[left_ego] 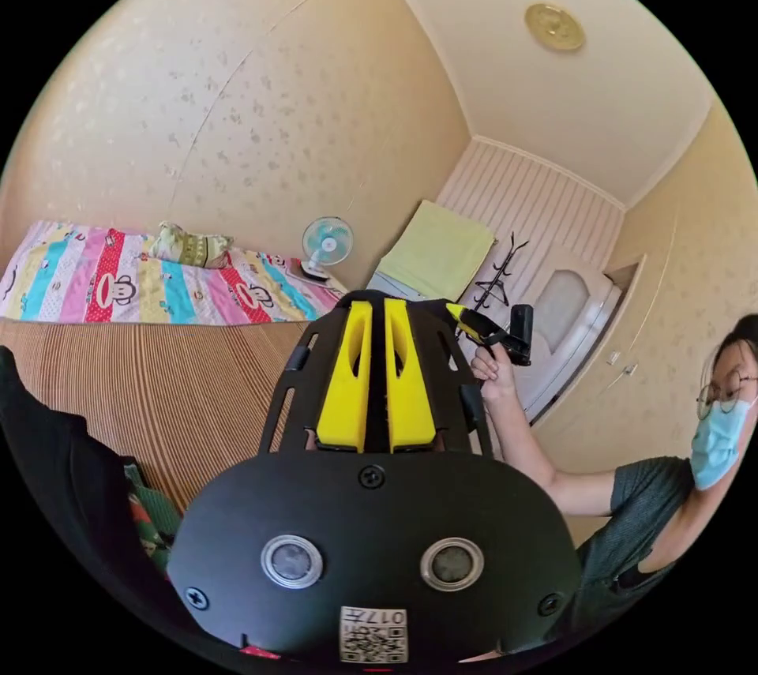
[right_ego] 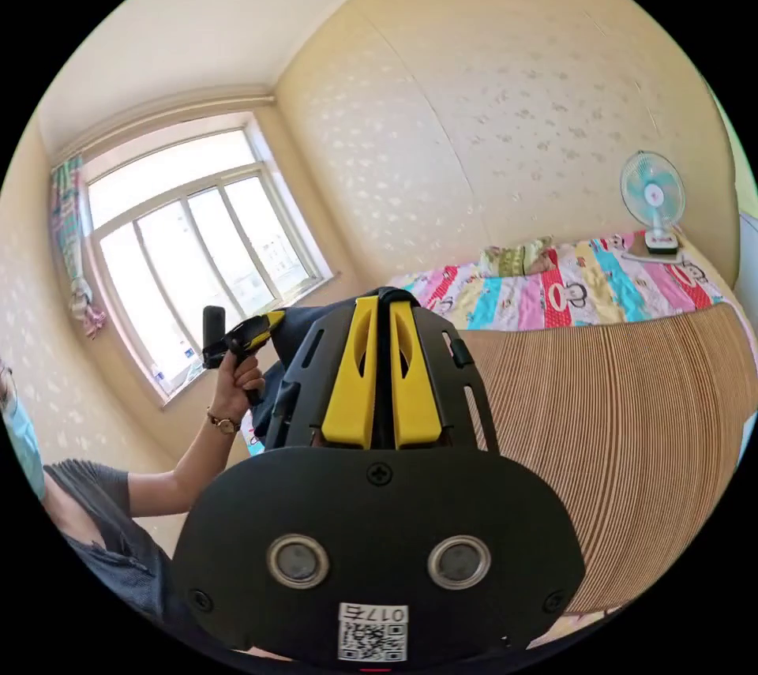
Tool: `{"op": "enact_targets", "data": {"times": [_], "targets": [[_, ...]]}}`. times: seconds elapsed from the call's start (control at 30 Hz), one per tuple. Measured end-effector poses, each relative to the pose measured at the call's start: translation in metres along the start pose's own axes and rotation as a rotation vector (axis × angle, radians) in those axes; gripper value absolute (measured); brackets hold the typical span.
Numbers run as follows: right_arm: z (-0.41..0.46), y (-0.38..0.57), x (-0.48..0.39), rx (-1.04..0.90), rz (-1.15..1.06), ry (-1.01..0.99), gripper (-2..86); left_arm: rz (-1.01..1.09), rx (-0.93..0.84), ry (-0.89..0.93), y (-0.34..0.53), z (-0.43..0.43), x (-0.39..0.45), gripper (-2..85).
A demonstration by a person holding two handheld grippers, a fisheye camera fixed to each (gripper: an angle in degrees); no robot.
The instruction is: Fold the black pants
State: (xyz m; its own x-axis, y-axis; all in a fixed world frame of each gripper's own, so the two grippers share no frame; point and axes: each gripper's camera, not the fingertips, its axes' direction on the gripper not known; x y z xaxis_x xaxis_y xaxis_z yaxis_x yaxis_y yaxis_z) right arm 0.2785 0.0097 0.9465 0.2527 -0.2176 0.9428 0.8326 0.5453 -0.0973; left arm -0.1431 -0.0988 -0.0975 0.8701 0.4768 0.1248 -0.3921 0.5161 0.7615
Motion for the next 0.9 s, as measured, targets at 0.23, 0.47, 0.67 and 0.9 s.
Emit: {"op": "enact_targets", "data": {"times": [0.23, 0.47, 0.67, 0.9], "targets": [[0.005, 0.116, 0.031, -0.055, -0.008, -0.361, 2.5, -0.018, -0.044, 0.209, 0.202, 0.029, -0.094, 2.3], [-0.037, 0.292, -0.002, -0.334, -0.013, -0.571, 3.4, -0.076, -0.371, 0.489, 0.490, 0.043, -0.121, 3.1], [0.009, 0.354, 0.021, -0.745, 0.216, -0.274, 8.7, -0.453, -0.502, 0.108, 0.660, 0.067, -0.214, 10.3], [0.023, 0.335, 0.083, -0.465, 0.449, -0.192, 16.8, -0.420, -0.364, -0.160, 0.676, 0.103, -0.286, 16.7]]}}
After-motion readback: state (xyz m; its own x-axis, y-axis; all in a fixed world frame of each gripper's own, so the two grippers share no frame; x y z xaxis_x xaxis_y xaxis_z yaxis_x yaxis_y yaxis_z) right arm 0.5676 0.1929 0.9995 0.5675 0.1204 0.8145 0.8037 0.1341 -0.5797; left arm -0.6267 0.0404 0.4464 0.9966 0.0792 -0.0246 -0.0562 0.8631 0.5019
